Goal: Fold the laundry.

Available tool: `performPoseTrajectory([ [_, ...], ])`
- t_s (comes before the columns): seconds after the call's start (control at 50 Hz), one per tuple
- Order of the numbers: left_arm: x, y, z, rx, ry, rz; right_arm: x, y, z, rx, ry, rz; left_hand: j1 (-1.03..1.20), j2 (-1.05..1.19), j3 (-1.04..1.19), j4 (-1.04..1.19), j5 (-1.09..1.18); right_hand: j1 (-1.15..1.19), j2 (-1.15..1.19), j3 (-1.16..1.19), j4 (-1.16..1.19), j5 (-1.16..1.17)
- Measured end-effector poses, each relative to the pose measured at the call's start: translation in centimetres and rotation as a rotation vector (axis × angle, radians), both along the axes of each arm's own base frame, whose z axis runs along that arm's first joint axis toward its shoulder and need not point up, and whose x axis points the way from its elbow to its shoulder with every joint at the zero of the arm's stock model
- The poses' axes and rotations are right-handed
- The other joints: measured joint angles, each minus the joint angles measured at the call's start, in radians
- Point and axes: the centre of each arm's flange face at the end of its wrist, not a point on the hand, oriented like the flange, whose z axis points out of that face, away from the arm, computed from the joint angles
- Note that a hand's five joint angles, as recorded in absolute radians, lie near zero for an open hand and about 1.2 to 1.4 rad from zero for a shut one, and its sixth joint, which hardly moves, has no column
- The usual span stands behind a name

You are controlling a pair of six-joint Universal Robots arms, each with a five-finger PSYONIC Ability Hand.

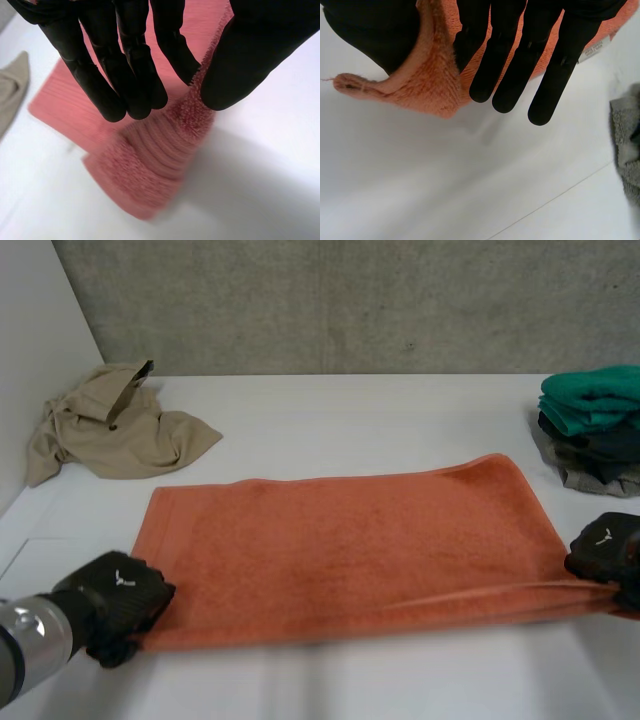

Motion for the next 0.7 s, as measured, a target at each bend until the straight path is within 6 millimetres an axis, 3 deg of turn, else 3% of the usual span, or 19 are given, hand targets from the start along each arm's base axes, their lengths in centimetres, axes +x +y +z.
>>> performPoseTrajectory([
  [0.12,-1.0,-4.3,0.5,-0.165,0.016,-0.021,1.2,-2.9,0.5,-0.105,-0.034,-0.019,0.000,0.000,0.000,0.000,0.000,0.000,0.000,0.000,0.000,0.000],
  [0.2,-2.8,-9.5,3.2,-0.427,0.086,-0.033,2.9,-6.8,3.8,-0.338,-0.172,-0.108,0.000,0.000,0.000,0.000,0.000,0.000,0.000,0.000,0.000,0.011],
  [0.24,-3.3,-10.9,4.6,-0.515,0.117,-0.033,3.4,-8.1,5.4,-0.427,-0.243,-0.143,0.000,0.000,0.000,0.000,0.000,0.000,0.000,0.000,0.000,0.012],
  [0.28,-4.4,-13.5,8.5,-0.731,0.204,-0.023,4.1,-10.3,9.2,-0.612,-0.431,-0.206,0.000,0.000,0.000,0.000,0.000,0.000,0.000,0.000,0.000,0.015],
  [0.38,-4.9,-16.3,16.7,-1.104,0.391,0.026,4.5,-12.4,16.5,-0.896,-0.826,-0.240,0.000,0.000,0.001,0.001,0.000,0.000,0.000,0.000,0.000,0.019],
  [0.44,-4.4,-16.8,20.9,-1.262,0.501,0.074,4.6,-12.7,19.4,-0.997,-0.994,-0.216,0.000,0.000,0.001,0.002,0.000,0.000,0.000,0.000,0.000,0.019],
  [0.5,-3.8,-17.0,23.1,-1.324,0.571,0.119,5.0,-12.5,20.6,-1.038,-1.066,-0.190,0.000,0.000,0.001,0.002,0.000,0.000,0.000,0.000,0.000,0.019],
  [0.58,-3.0,-17.3,23.6,-1.298,0.600,0.168,5.7,-12.5,20.4,-1.040,-1.063,-0.169,0.000,0.000,0.001,0.002,0.000,0.000,0.000,0.000,0.000,0.019],
  [0.7,-2.5,-17.6,20.2,-1.137,0.572,0.205,6.6,-12.7,17.8,-0.963,-0.996,-0.163,0.000,0.000,0.001,0.003,0.000,0.000,0.000,0.000,0.000,0.019],
])
